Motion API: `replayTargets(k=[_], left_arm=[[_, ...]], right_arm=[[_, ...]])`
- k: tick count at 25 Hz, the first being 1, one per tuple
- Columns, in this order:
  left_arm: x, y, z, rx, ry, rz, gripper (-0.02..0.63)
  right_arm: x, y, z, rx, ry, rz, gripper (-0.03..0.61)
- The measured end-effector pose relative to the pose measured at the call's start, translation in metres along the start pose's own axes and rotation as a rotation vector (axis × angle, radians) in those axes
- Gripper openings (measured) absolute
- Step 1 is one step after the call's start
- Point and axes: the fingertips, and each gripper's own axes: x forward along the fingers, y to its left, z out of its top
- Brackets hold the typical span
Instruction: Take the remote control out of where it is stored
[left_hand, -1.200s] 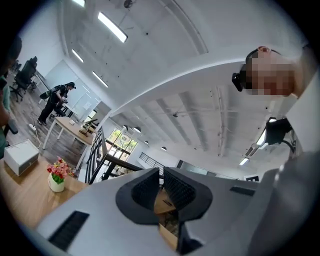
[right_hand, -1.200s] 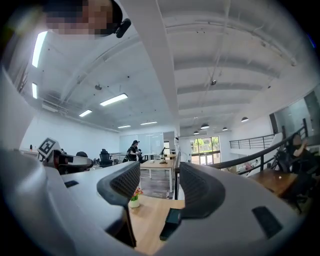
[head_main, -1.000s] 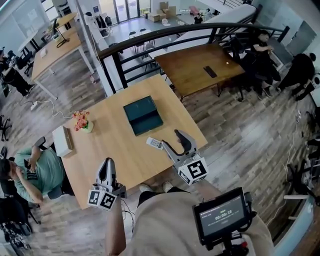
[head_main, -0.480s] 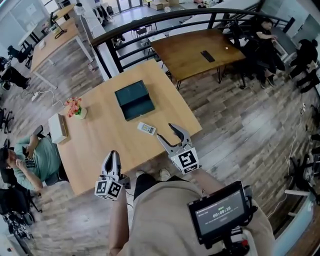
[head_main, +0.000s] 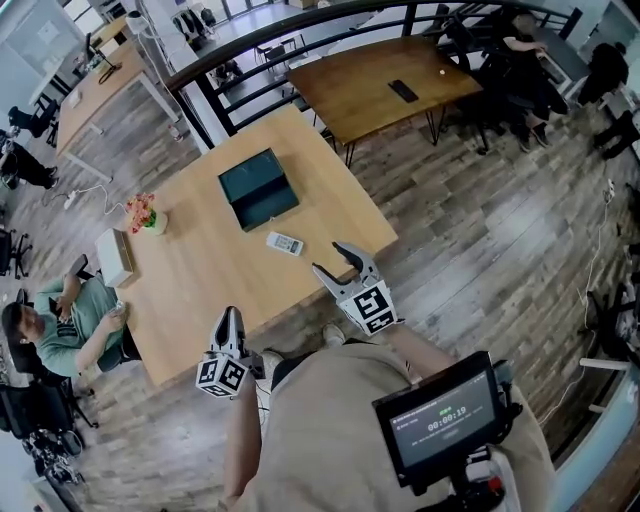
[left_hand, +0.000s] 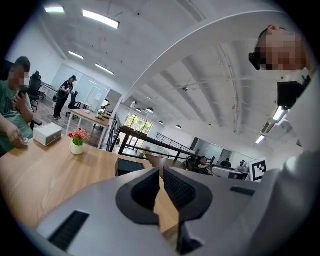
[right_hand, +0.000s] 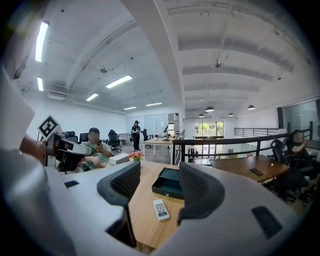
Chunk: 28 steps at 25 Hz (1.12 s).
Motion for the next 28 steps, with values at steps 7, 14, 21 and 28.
replayTargets(k=[7,14,21,28], left_arm=[[0.000,0.001,-0.016,-0.018,0.039,-0.010,0.008],[0.004,-0.001,-0.023,-0.040,0.047,-0.024,0.008],[0.006,-0.001,-0.013,-0.045,0.028,-0.023,0.008],[-0.002,0.001,-0.006,-0.073,0.008,-0.029,0.008]], right_arm=[[-0.012,-0.013,-0.018,0.081,0.031,-0.045,0.253],[-0.012,-0.014,-0.029,0.067,0.086,-0.051,0.166],[-0.001,-0.008,-0.021,0.046,0.090,-0.008,0.152],[0.011,0.008,-0.004,0.035,0.057,0.035,0.152]])
